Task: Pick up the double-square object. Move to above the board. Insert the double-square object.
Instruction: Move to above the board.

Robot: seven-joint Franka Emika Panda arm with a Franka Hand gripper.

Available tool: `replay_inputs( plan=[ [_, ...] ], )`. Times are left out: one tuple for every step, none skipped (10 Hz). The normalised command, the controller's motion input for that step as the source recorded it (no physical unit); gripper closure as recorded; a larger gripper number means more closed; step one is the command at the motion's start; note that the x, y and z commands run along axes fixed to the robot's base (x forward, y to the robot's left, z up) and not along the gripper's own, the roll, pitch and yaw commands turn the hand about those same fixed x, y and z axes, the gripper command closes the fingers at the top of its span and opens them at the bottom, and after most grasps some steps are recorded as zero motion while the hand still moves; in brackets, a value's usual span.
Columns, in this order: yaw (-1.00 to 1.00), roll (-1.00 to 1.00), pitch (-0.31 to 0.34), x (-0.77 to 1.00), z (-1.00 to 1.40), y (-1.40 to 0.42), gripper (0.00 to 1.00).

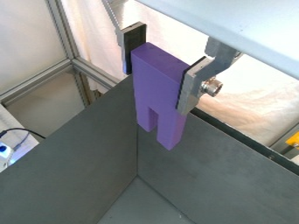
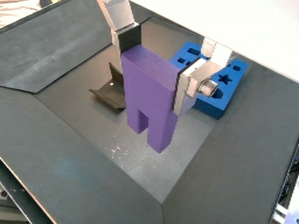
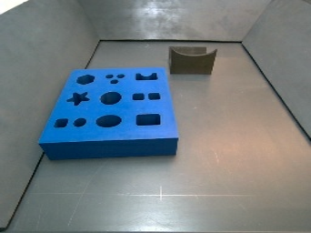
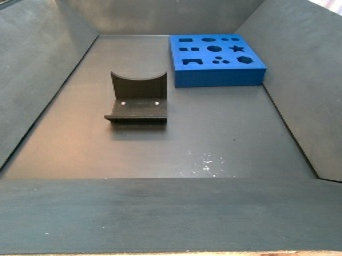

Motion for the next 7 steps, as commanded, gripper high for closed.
replay_inputs(
  plan=[
    [-0.04, -0.04, 0.056, -0.7, 0.03, 0.02, 1.0],
    [-0.04, -0.04, 0.056, -0.7, 0.03, 0.02, 1.0],
    [-0.04, -0.04, 0.056, -0.7, 0.03, 0.02, 1.0],
    [-0.04, -0.04, 0.056, -0.7, 0.03, 0.02, 1.0],
    [-0.04, -0.04, 0.056, -0.7, 0.03, 0.02, 1.0],
    [-0.04, -0.04, 0.056, -0.7, 0.03, 0.02, 1.0],
    [-0.04, -0.04, 0.056, -0.7, 0.03, 0.02, 1.0]
  ],
)
